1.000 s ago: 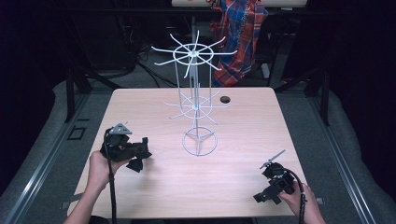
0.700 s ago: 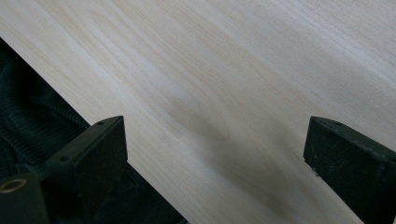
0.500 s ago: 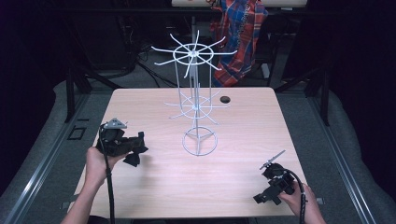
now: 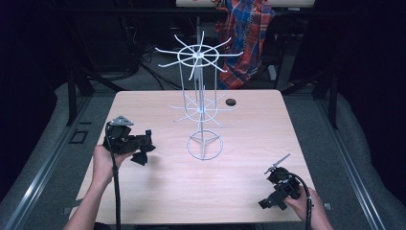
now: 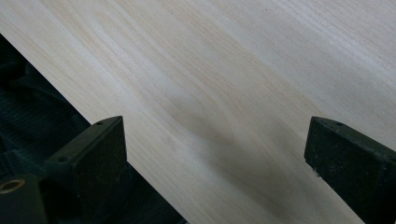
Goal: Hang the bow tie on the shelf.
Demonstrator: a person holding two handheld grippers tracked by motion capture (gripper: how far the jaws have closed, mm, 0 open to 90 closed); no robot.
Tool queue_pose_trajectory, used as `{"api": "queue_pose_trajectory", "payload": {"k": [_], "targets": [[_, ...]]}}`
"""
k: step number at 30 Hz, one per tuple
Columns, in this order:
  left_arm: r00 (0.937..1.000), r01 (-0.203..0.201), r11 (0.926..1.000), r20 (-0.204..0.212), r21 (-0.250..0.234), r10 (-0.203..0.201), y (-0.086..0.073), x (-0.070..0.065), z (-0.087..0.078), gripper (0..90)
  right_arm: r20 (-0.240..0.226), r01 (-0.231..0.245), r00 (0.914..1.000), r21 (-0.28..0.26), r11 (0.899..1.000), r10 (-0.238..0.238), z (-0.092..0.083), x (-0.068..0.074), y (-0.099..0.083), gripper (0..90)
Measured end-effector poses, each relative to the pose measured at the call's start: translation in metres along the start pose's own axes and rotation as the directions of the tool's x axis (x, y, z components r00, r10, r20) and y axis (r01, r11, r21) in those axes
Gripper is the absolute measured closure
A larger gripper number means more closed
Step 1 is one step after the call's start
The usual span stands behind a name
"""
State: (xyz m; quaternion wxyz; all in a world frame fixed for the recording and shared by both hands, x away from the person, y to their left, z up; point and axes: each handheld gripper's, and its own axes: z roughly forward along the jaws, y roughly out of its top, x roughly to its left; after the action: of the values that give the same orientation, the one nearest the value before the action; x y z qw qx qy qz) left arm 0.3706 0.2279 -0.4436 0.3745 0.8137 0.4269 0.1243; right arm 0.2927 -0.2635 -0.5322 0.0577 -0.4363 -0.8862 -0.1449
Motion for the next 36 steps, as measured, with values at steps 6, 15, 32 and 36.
{"api": "queue_pose_trajectory", "payload": {"k": [6, 15, 32, 36], "targets": [[0.9999, 0.005, 0.9999, 0.015, -0.015, -0.005, 0.010, 0.003, 0.003, 81.5, 0.010, 0.028, 0.9996, 0.023, 0.999, -0.028, 0.001, 0.000, 0.003, 5.2], [0.9995, -0.008, 0.9994, 0.031, -0.032, 0.009, 0.027, 0.000, 0.013, 81.5, -0.013, -0.026, 0.9996, -0.038, 0.999, 0.026, 0.002, 0.003, -0.004, 5.3], [0.9989, -0.008, 0.9970, 0.045, -0.077, 0.011, 0.047, 0.002, 0.018, 81.5, -0.019, -0.008, 0.9998, -0.003, 1.000, 0.008, 0.002, 0.002, -0.003, 5.3], [0.9988, -0.007, 0.9961, 0.048, -0.088, 0.011, 0.051, 0.003, 0.016, 81.5, -0.020, -0.013, 0.9997, -0.003, 1.000, 0.013, 0.003, 0.002, -0.004, 5.4]]}}
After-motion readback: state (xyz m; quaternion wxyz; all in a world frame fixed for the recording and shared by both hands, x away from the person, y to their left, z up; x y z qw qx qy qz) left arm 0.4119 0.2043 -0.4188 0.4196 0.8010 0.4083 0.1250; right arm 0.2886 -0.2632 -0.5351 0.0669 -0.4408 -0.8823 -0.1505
